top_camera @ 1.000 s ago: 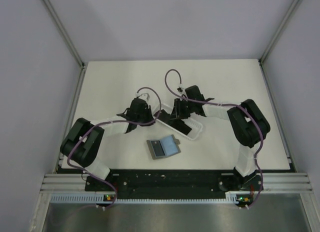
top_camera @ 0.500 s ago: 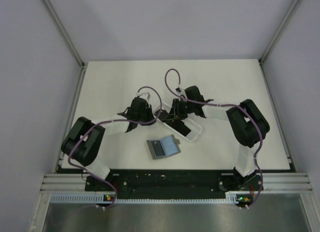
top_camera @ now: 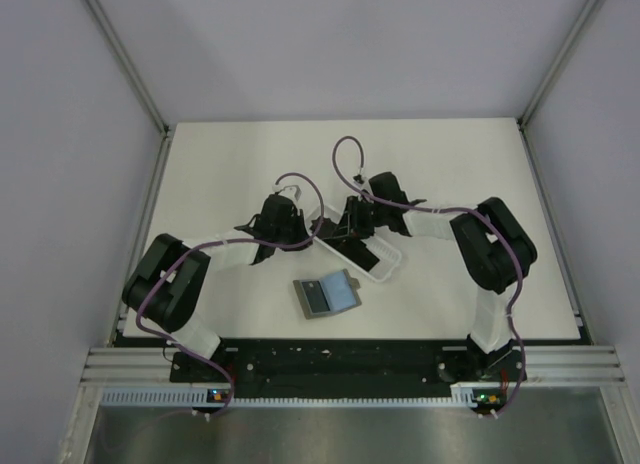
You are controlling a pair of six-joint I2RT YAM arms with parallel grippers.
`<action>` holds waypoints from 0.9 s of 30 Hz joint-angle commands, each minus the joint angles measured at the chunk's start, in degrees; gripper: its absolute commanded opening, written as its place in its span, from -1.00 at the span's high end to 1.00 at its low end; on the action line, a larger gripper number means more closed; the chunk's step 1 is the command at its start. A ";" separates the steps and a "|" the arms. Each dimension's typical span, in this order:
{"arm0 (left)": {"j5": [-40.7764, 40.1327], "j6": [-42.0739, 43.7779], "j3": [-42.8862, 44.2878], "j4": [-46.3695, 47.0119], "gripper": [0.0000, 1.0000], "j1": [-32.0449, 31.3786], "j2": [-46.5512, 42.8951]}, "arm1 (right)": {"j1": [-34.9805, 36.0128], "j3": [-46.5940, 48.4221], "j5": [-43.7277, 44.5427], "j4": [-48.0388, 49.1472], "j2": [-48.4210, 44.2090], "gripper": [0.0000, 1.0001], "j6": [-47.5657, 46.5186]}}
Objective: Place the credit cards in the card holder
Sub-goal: Pick up the credit card from the storage box.
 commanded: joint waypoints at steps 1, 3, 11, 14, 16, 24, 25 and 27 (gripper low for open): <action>0.64 0.34 1.43 2.57 1.00 0.01 0.39 | 0.77 -0.32 0.47 5.24 1.27 0.42 3.40; 0.55 0.34 1.43 2.57 1.00 0.10 0.30 | 0.77 -0.32 0.38 6.55 1.71 0.37 4.63; 0.90 0.16 1.34 3.01 1.00 0.01 0.83 | 0.77 -1.99 -0.32 12.62 3.11 0.32 10.96; 0.90 0.16 1.25 3.01 1.00 0.01 0.83 | 0.77 -2.43 -0.41 14.38 3.46 0.34 12.81; 0.99 0.16 1.16 3.10 1.00 0.01 0.74 | 0.86 -2.35 -0.06 14.64 3.47 0.42 13.25; 0.81 -0.10 0.72 3.10 1.00 0.10 -0.14 | 0.77 -2.96 0.99 14.73 1.71 0.83 14.13; 0.81 -0.19 0.72 3.10 1.00 0.01 -0.31 | 0.77 -2.96 0.99 14.64 1.36 0.86 14.31; 0.73 -0.28 0.63 3.10 1.00 0.01 -0.66 | 0.68 -3.05 0.82 14.73 0.75 0.90 14.57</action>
